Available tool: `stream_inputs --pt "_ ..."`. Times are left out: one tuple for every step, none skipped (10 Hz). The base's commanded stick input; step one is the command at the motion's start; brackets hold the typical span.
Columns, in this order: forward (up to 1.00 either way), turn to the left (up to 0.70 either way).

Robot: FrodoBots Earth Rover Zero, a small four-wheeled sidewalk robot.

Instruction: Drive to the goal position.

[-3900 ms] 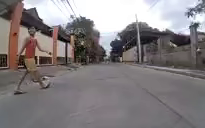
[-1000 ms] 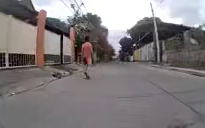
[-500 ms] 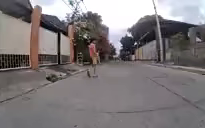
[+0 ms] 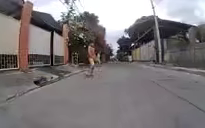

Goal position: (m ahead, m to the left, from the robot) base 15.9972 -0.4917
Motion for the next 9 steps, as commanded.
stream_inputs --pt "1.0 -0.22" --pt "1.0 0.06" --pt "1.0 -0.22" --pt "1.0 0.03" --pt "1.0 -0.31" --pt "1.0 -0.34" --pt "1.0 -0.11" --pt "1.0 0.06" --pt "1.0 -0.13"
